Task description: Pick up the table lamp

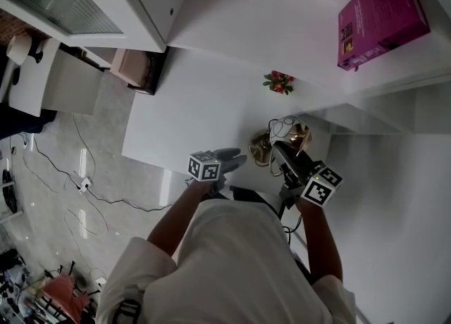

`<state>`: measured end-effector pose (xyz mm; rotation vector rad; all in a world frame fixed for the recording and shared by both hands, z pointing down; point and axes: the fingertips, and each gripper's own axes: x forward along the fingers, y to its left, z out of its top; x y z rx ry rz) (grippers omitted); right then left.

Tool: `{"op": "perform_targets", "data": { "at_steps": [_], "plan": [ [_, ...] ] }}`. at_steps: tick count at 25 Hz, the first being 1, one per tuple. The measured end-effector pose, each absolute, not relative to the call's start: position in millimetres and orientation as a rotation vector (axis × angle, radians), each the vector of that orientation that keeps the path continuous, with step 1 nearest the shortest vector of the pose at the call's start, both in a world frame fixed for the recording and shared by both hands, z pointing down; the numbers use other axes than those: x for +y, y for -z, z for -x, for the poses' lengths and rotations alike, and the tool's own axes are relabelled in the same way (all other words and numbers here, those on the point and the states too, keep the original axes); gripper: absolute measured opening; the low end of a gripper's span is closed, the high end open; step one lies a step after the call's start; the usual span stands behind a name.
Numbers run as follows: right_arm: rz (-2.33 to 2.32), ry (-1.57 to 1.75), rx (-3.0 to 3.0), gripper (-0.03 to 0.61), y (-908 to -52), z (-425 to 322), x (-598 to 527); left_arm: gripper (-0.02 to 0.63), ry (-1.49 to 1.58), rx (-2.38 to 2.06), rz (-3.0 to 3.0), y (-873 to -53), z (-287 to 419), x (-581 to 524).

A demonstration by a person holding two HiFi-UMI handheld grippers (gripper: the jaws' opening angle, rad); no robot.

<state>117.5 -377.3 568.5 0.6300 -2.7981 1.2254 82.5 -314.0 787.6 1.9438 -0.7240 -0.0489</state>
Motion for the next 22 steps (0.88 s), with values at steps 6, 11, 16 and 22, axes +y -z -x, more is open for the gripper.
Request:
{"op": "perform_targets", "data": {
  "at_steps": [6,11,16,22],
  "plan": [
    [-0.589,-1.328,-2.776,-0.006,-566.5,-117.8,-378.6,0.209,0.115,-0.722,-1.852,-806.9,-86.7,-319.8],
    [-0.547,-1.329,-2.759,-0.005,-565.4,-118.3,-379.2,0.256,0.145,-0.726,-1.785,-823.8,-89.7,-320.6],
    [-0.527,-1.333,-2.738,-0.005,-563.4,-116.1,-382.4,0.321,0.155,-0.721,-1.742,-838.4,-95.8,-317.4],
    [-0.492,-1.326,-2.739,-0.002,-557.2,-112.1,-380.9,0.362,0.203,-0.705,-1.671,-857.1,-103.8,-315.5]
  ]
}}
